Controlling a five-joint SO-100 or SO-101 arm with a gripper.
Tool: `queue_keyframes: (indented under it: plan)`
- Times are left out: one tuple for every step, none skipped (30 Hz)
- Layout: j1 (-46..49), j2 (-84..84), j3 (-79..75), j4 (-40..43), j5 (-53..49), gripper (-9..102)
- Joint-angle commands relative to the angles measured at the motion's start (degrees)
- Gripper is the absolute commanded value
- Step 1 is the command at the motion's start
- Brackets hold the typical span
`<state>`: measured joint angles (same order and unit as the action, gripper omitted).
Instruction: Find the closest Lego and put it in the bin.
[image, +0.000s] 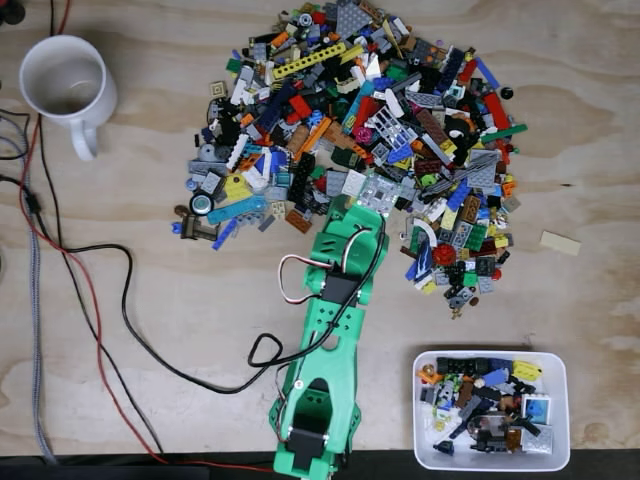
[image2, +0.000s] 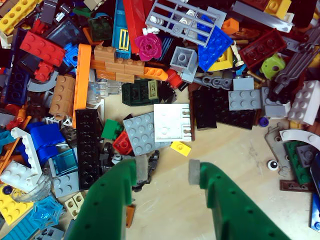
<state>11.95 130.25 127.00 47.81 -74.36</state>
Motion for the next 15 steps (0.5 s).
queue_keyframes:
  plan:
    - [0.7, -3.43, -1.93, -1.76, 0.26, 14]
    - [0.7, -3.43, -1.93, -1.67, 0.26, 14]
    - [0.7, -3.34, -1.93, -1.58, 0.35, 14]
    - [0.7, -3.34, -1.93, -1.58, 0.35, 14]
    - [0.7, -3.34, -1.93, -1.49, 0.35, 14]
    - [0.7, -3.25, -1.93, -1.49, 0.35, 14]
    - [0.7, -3.25, -1.93, -1.41, 0.35, 14]
    - [0.7, -3.25, -2.02, -1.32, 0.35, 14]
    - [0.7, -3.25, -2.2, -1.32, 0.62, 14]
    - [0.7, -3.52, -2.55, -1.14, 1.23, 14]
    - [0.53, -4.48, -3.78, -0.35, 2.46, 14]
    - [0.26, -6.42, -6.06, 0.97, 5.01, 14]
    - [0.0, -9.76, -10.11, 3.87, 8.35, 14]
    - [-0.35, -14.06, -15.21, 7.65, 13.1, 14]
    - [-0.7, -18.72, -20.92, 11.43, 18.63, 15]
